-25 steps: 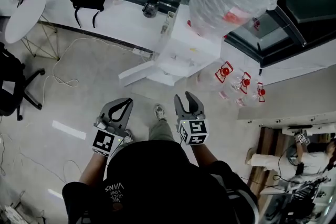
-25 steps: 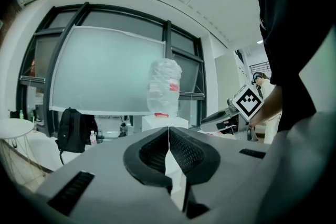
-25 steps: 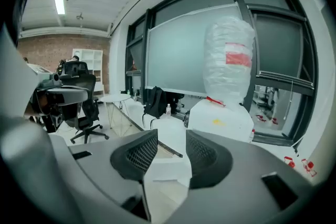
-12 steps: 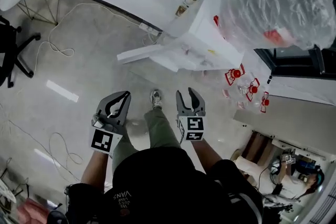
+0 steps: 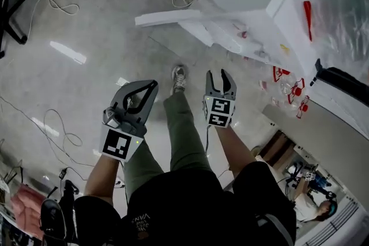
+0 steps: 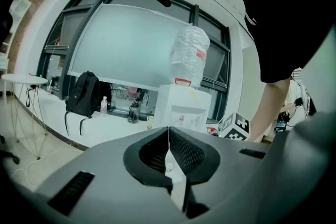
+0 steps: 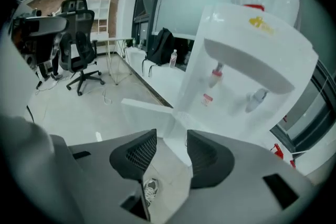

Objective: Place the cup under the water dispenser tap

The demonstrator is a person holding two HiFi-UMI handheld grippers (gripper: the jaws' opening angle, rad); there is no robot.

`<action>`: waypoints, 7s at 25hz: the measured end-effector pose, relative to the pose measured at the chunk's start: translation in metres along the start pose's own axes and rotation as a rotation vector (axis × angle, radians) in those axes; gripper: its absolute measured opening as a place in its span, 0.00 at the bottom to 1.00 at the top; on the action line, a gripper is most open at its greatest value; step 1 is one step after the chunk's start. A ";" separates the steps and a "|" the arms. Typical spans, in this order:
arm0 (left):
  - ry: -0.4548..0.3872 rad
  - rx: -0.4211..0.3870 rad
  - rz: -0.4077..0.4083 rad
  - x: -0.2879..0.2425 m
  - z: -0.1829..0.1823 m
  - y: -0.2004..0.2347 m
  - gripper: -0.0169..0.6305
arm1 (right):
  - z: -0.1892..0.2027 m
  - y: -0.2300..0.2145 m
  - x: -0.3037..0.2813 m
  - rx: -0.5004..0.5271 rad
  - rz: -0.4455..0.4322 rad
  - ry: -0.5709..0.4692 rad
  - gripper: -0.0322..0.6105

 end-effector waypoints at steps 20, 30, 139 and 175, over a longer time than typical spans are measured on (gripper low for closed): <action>0.033 0.095 0.017 -0.076 0.272 0.047 0.06 | 0.243 -0.024 -0.293 0.236 0.087 0.280 0.30; -0.014 0.125 -0.024 -0.133 0.343 0.060 0.06 | 0.294 -0.055 -0.401 0.426 0.059 0.299 0.30; -0.048 -0.082 0.250 -0.108 -0.061 -0.046 0.06 | -0.054 -0.108 0.032 0.377 -0.001 0.063 0.17; -0.210 -0.155 0.372 0.091 -0.249 -0.112 0.06 | -0.176 0.050 0.373 -0.288 0.294 -0.525 0.12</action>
Point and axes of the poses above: the fingertips, and each gripper's own axes: x backward along the fingers, y to its left, z out of its underside, the point moved 8 cm from there along x, backward along the fingers, and after that the axes turned 13 degrees about -y, right-handed, at the moved point
